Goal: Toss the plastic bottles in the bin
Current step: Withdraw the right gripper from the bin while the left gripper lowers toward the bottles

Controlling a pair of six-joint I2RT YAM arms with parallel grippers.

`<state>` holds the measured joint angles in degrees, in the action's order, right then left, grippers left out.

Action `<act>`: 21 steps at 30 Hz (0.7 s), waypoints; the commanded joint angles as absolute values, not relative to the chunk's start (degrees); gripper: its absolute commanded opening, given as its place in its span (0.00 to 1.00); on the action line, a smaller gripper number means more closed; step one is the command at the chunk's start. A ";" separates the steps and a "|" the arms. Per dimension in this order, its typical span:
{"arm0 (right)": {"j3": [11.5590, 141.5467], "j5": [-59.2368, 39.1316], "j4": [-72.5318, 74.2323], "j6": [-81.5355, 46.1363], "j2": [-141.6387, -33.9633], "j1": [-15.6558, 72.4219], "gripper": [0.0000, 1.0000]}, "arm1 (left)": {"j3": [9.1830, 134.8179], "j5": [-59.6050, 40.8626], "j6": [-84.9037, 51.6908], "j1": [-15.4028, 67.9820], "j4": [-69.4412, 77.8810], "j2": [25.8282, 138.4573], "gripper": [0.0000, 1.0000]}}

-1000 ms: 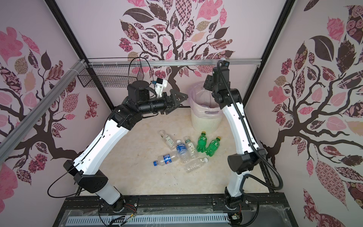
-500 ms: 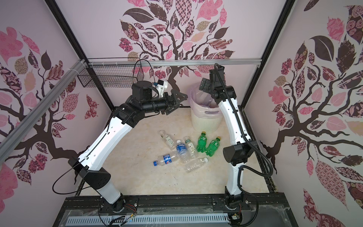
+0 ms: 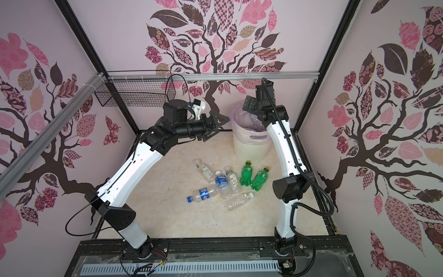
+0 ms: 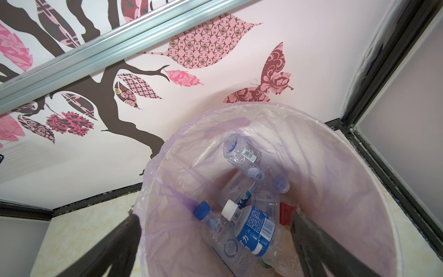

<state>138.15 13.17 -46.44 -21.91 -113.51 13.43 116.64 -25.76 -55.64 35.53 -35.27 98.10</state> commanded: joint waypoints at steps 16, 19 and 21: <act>124.95 14.77 -46.63 -20.39 -97.91 23.10 0.99 | 104.43 -16.84 -61.29 27.90 -45.39 91.48 0.97; 118.86 15.68 -46.29 -19.34 -94.17 27.71 1.00 | 101.35 -16.27 -62.44 26.71 -47.49 90.60 0.97; 114.23 16.90 -45.60 -18.43 -91.32 31.22 1.00 | 98.27 -14.58 -63.04 26.22 -49.09 89.40 0.97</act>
